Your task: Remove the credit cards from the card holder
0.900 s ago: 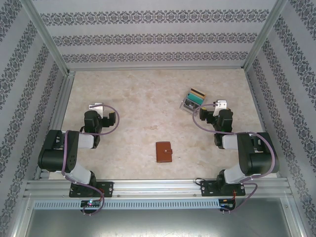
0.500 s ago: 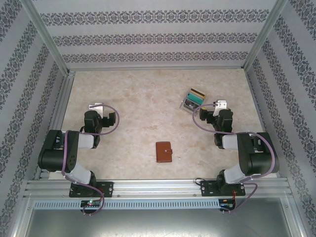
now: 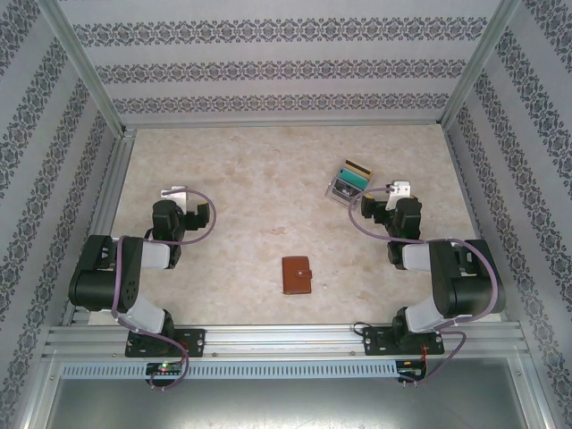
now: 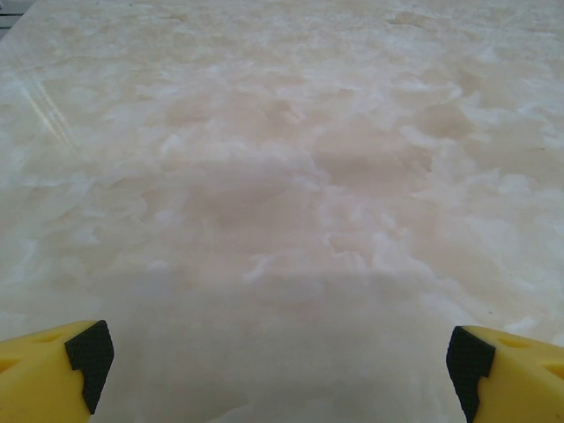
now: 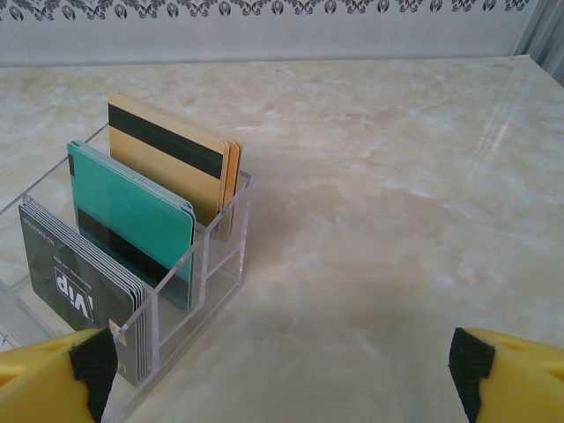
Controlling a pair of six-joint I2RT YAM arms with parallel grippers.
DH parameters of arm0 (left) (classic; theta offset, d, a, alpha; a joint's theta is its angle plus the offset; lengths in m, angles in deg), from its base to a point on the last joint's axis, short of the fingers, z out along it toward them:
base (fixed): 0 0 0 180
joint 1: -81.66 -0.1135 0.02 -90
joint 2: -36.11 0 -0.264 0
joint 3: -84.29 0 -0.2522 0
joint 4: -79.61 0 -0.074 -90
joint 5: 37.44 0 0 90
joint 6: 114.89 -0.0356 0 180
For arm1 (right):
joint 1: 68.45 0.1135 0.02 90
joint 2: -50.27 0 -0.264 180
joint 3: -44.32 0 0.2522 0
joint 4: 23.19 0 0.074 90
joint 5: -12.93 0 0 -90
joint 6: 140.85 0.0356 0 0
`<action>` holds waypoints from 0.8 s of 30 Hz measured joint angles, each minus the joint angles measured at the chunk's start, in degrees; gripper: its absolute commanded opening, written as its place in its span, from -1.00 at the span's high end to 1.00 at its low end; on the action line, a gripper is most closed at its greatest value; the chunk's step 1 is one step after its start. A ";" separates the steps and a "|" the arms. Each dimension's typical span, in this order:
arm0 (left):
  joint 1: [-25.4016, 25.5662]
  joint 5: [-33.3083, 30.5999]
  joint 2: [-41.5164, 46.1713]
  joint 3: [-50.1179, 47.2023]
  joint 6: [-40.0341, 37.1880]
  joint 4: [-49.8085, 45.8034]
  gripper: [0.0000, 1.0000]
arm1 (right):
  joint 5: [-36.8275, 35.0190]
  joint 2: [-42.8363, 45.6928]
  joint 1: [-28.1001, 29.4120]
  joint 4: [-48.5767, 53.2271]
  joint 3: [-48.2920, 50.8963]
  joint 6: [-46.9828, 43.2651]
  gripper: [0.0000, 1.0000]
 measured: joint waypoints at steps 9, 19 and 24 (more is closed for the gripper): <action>-0.02 1.99 0.00 0.00 -0.52 0.00 -0.99 | 6.05 0.02 -0.13 -0.57 0.07 -2.49 -0.97; -0.02 2.75 0.00 0.00 -0.79 0.00 -0.99 | 6.36 0.02 -0.39 -1.20 0.11 -2.64 -0.96; -0.02 2.67 0.00 0.00 -0.79 -0.02 -0.99 | 5.60 0.02 -0.52 -1.09 0.07 -2.27 -0.96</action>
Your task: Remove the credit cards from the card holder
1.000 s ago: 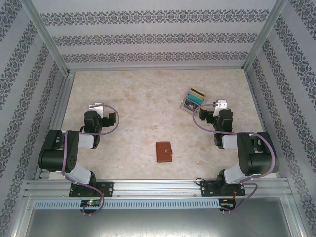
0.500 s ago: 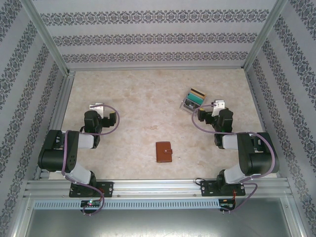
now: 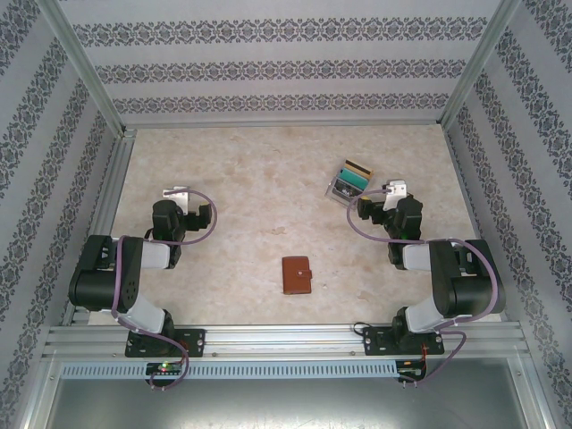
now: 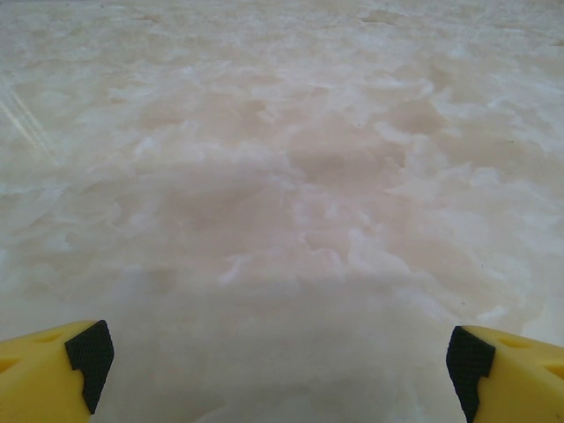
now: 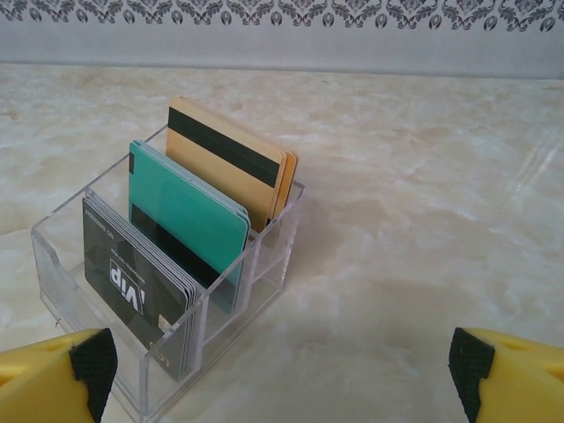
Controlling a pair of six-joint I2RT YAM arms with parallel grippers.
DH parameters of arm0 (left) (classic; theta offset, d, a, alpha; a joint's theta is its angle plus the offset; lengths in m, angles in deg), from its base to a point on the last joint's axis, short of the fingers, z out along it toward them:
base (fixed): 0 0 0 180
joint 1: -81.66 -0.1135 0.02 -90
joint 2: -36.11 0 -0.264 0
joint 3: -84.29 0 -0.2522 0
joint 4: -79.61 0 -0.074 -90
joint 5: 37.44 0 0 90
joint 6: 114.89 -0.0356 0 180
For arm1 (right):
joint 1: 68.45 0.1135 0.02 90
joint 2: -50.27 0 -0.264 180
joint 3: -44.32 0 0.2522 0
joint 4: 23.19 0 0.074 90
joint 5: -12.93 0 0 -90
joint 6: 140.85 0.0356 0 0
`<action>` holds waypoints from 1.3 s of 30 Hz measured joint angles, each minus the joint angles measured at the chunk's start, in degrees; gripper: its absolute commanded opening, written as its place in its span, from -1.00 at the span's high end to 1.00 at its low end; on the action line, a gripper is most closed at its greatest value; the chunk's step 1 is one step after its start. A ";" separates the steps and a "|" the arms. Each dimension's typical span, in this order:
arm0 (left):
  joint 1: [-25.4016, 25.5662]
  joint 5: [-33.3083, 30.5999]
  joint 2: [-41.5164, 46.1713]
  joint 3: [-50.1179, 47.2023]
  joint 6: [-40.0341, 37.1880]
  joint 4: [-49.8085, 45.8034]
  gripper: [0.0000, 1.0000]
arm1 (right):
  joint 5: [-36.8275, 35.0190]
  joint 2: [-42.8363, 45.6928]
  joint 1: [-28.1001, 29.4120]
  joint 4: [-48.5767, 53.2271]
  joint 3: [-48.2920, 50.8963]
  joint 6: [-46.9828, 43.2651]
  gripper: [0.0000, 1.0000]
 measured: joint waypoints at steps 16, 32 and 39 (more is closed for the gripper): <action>-0.04 -3.39 16.00 28.79 14.53 -43.34 -0.99 | -9.33 22.36 0.09 23.43 -7.52 15.39 -0.96; 6.49 8.72 23.21 24.35 34.64 -66.36 -0.99 | -14.36 25.75 31.08 66.75 -24.46 27.12 -0.97; 13.00 8.70 24.17 19.34 38.21 -66.51 -0.99 | -22.75 14.56 51.80 78.42 -29.51 31.39 -0.67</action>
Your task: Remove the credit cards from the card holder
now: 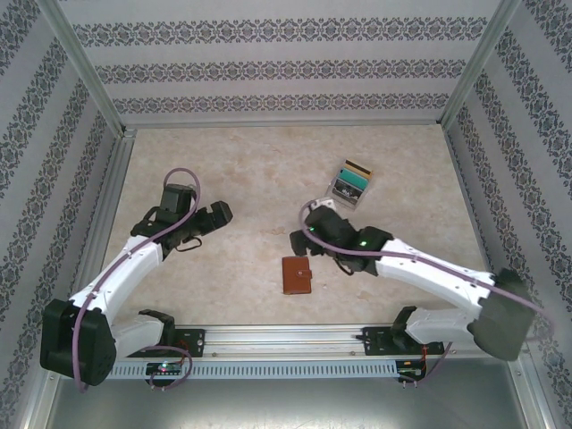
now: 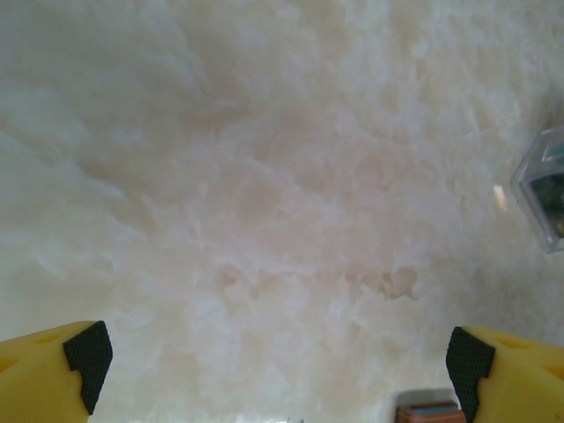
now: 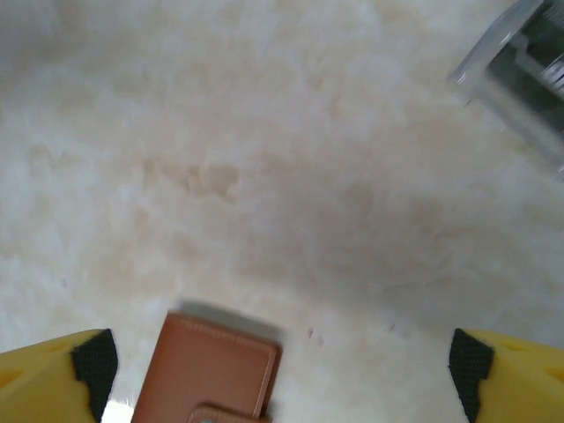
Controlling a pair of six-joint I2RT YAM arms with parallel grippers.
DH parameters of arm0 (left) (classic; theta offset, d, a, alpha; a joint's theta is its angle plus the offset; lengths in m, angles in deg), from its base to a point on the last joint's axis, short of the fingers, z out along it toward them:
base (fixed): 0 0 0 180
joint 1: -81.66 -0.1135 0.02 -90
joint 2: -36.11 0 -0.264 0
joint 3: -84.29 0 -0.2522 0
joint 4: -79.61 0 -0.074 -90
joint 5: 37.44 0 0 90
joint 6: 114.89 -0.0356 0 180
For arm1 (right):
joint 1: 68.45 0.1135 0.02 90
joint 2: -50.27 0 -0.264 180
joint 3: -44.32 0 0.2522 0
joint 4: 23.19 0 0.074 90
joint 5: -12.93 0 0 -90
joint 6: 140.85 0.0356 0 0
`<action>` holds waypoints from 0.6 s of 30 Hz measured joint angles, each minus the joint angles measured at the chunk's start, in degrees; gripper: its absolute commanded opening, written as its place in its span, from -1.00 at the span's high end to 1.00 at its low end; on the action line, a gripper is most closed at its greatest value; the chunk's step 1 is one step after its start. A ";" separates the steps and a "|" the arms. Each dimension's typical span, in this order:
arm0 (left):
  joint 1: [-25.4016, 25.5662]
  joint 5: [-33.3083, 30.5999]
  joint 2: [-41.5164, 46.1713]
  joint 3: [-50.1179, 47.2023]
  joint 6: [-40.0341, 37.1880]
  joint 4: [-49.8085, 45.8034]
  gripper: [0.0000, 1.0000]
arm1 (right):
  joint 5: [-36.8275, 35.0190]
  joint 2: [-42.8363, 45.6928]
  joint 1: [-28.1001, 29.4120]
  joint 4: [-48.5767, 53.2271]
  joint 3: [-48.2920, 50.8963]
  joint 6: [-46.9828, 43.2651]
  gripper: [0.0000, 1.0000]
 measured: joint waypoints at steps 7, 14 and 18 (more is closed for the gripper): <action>0.26 -1.49 1.40 -0.13 1.11 -1.70 -0.99 | -0.07 -11.47 7.93 5.51 -2.36 5.77 -0.16; 0.26 -1.99 3.28 -0.15 1.16 -3.04 -0.99 | 0.15 -16.04 12.15 7.45 -2.51 9.38 0.13; 0.26 -1.92 3.56 -0.39 1.44 -3.04 -0.99 | 0.37 -18.49 12.52 7.85 -3.10 10.25 0.13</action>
